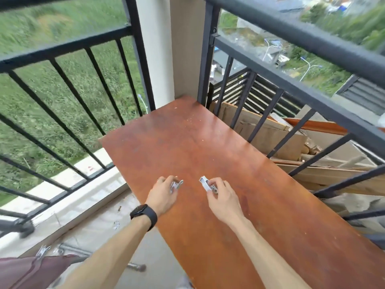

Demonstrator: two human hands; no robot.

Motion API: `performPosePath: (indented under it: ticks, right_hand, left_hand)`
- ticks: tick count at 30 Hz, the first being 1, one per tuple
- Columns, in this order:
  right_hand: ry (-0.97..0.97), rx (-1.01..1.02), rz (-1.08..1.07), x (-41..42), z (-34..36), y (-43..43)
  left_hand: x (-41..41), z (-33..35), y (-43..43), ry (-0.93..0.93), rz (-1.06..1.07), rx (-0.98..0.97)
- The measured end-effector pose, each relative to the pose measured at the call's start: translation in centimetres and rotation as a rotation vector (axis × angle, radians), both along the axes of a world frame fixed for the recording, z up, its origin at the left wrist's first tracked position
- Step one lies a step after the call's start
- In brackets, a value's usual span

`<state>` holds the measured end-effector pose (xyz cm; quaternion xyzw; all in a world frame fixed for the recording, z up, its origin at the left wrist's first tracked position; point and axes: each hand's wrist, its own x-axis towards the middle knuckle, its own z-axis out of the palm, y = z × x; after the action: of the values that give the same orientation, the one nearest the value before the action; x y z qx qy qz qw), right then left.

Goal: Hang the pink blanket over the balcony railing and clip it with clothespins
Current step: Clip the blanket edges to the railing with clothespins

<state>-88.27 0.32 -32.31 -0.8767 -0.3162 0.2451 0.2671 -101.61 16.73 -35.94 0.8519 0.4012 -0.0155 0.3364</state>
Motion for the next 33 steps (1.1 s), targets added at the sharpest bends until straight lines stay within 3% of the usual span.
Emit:
performPosePath:
  ticks: [7,13,20,25,33]
  right_hand:
    - [-0.044,0.332,0.088,-10.6,8.5,3.6]
    - [0.052,0.457,0.429,-27.3,10.6,8.9]
    - [0.178,0.42,1.071,-47.8,12.9,14.8]
    - [0.166,0.459,1.507,-61.3,14.3,15.5]
    - [0.296,0.492,1.839,-81.2,16.8,12.2]
  left_hand:
    - [-14.6,9.5,2.0,-0.34,0.199,0.074]
    - [-34.7,12.9,1.0,-0.351,0.508,0.15]
    - [-57.9,16.2,-5.9,-0.324,1.082,0.253]
    - [-70.0,16.7,-14.8,-0.28,1.512,0.37]
    - [-85.2,20.4,-23.5,-0.175,1.857,0.478]
